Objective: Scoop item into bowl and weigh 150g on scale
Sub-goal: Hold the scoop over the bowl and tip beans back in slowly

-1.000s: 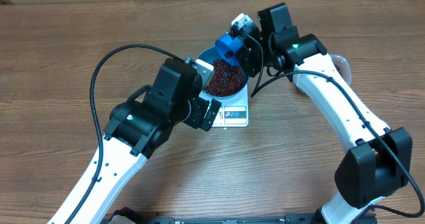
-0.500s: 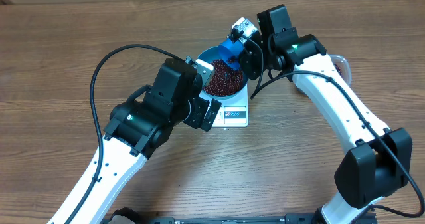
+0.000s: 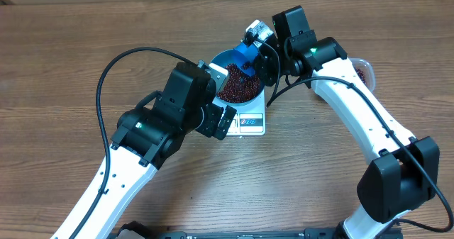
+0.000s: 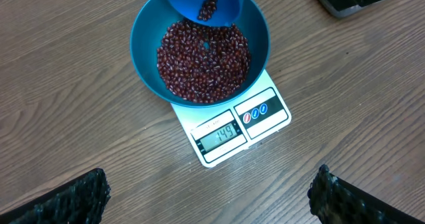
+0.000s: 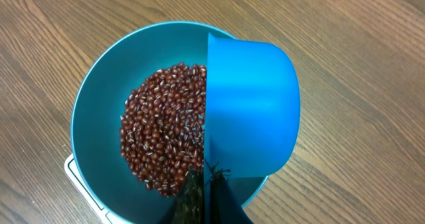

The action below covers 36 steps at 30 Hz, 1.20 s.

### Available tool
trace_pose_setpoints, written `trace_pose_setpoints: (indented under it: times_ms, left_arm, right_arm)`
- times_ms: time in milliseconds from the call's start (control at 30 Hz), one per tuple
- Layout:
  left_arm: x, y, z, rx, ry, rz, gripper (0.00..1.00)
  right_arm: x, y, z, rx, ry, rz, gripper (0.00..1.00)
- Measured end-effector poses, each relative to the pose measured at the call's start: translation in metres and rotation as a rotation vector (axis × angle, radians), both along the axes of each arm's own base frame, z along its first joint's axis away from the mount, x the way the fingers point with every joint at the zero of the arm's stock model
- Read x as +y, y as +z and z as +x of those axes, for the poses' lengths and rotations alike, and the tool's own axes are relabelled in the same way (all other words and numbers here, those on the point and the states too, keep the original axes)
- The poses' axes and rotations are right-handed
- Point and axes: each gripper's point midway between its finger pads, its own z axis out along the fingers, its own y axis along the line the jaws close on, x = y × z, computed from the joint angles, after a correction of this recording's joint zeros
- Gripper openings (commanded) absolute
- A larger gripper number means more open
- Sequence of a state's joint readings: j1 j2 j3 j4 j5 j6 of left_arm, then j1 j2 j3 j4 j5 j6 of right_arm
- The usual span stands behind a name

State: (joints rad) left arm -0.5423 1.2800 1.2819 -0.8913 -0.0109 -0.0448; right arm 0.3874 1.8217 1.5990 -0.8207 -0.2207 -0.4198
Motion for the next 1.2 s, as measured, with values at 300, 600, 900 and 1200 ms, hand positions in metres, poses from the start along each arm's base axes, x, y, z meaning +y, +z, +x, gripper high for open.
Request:
trace_pose_setpoints:
  times_ms: [300,600,900,1200]
  left_arm:
    - [0.0,0.0,0.0,0.0,0.0,0.0,1.0]
    - [0.0,0.0,0.0,0.0,0.0,0.0,1.0]
    - [0.0,0.0,0.0,0.0,0.0,0.0,0.99]
    - [0.0,0.0,0.0,0.0,0.0,0.0,0.99]
  right_arm:
    - [0.008,0.004,0.002,-0.026,0.014,0.011,0.04]
    - [0.02,0.011,0.006,-0.072,0.033,0.031,0.04]
    - [0.014,0.001,-0.008,-0.001,0.033,0.0,0.04]
    - [0.014,0.0,-0.009,0.003,0.033,-0.001,0.04]
